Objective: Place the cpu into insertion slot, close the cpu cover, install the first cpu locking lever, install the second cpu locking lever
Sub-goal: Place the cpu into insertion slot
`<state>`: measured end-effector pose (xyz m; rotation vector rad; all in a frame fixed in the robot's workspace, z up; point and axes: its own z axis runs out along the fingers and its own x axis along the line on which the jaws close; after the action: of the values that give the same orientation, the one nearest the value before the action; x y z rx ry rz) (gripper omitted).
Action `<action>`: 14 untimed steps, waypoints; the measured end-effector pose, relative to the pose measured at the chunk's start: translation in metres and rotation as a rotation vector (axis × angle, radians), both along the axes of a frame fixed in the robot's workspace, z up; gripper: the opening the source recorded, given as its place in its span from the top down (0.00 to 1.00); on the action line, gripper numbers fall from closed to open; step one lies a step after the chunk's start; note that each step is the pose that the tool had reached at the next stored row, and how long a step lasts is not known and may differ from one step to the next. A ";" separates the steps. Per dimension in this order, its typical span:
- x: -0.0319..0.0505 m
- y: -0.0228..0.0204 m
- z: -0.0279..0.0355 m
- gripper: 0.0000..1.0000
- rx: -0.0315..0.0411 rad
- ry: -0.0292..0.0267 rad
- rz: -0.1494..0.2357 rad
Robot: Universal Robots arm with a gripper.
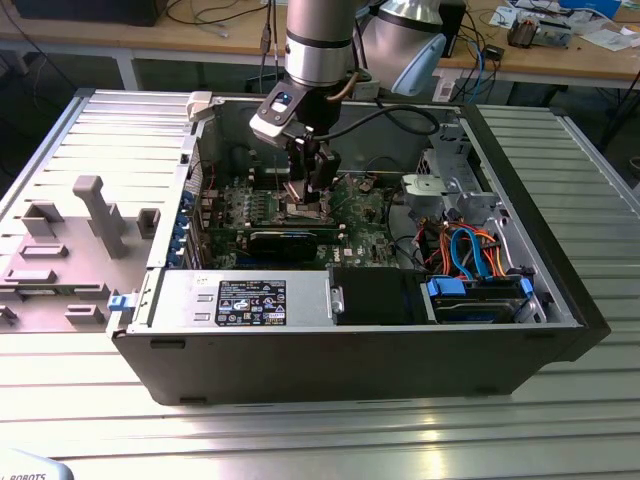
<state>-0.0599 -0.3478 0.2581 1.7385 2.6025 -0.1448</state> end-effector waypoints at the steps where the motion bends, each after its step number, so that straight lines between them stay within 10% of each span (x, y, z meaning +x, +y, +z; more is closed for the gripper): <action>1: 0.0000 0.0000 0.0000 0.45 -0.0001 0.0000 -0.001; 14: 0.0000 0.0000 0.0000 0.45 -0.0025 0.0000 -0.020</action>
<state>-0.0599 -0.3478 0.2581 1.7644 2.5842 -0.1481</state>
